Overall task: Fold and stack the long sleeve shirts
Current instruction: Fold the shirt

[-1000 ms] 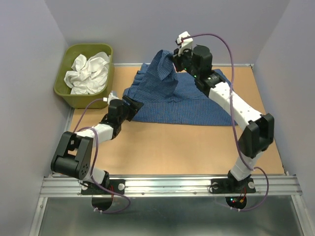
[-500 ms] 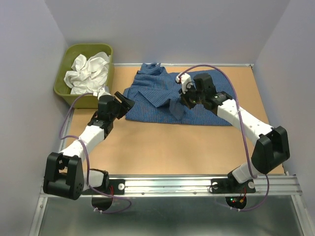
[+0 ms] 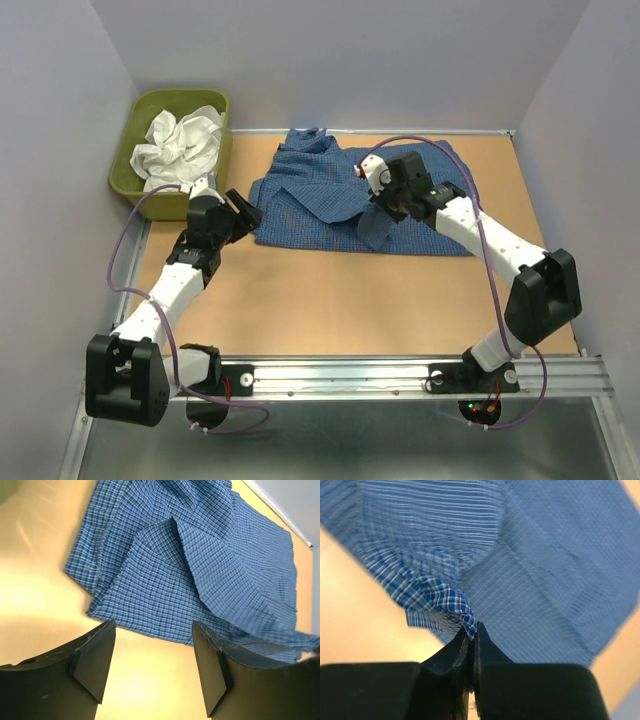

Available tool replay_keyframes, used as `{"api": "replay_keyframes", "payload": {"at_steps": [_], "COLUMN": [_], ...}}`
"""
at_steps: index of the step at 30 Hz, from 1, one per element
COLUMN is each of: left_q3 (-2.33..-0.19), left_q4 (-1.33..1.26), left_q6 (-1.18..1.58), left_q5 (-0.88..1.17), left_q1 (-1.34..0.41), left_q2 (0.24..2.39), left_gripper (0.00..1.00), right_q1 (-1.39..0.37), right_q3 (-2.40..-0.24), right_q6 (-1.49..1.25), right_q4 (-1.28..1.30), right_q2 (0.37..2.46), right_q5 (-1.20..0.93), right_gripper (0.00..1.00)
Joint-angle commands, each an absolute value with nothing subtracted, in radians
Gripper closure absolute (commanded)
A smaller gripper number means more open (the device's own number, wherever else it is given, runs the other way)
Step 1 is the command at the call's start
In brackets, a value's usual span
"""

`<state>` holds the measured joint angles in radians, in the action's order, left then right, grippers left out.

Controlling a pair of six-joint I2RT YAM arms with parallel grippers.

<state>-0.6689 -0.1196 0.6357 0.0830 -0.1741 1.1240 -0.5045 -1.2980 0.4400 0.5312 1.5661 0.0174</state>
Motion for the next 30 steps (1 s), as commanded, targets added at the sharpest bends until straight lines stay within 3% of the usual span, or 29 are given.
{"api": "replay_keyframes", "payload": {"at_steps": [1, 8, 13, 14, 15, 16, 17, 20, 23, 30], "left_q3": [-0.701, -0.65, -0.653, -0.65, -0.649, -0.647, -0.647, -0.652, -0.652, -0.652], "left_q4": [-0.104, -0.126, -0.133, -0.133, -0.132, -0.132, -0.13, -0.132, -0.133, -0.14], "left_q6": [0.54, 0.537, 0.54, 0.54, 0.541, 0.54, 0.54, 0.54, 0.54, 0.543], "left_q5": [0.077, 0.017, 0.017, 0.012, 0.011, 0.008, 0.008, 0.012, 0.014, 0.028], "left_q1": [-0.163, -0.16, -0.155, -0.153, -0.152, -0.152, -0.15, -0.149, -0.146, -0.138], "left_q2": [1.083, 1.065, 1.063, 1.06, 1.058, 1.054, 1.052, 1.06, 1.058, 1.058], "left_gripper": [0.27, 0.27, 0.27, 0.27, 0.27, 0.27, 0.27, 0.27, 0.27, 0.27], "right_q1": [-0.508, -0.567, -0.67, -0.689, -0.707, -0.725, -0.754, -0.762, -0.758, -0.623], "right_q3": [-1.437, -1.387, -1.206, -1.178, -1.123, -1.102, -1.082, -1.042, -1.046, -1.071], "right_q6": [0.554, 0.661, 0.64, 0.623, 0.585, 0.565, 0.542, 0.389, 0.292, -0.053], "right_q4": [0.477, 0.474, 0.476, 0.476, 0.477, 0.479, 0.483, 0.495, 0.494, 0.421], "right_q2": [1.581, 1.565, 1.545, 1.536, 1.526, 1.504, 1.494, 1.432, 1.39, 1.37], "right_q5": [0.238, 0.354, 0.475, 0.477, 0.479, 0.474, 0.456, 0.358, 0.308, 0.145], "right_gripper": [0.99, 0.99, 0.9, 0.86, 0.74, 0.46, 0.33, 0.15, 0.06, 0.08]}}
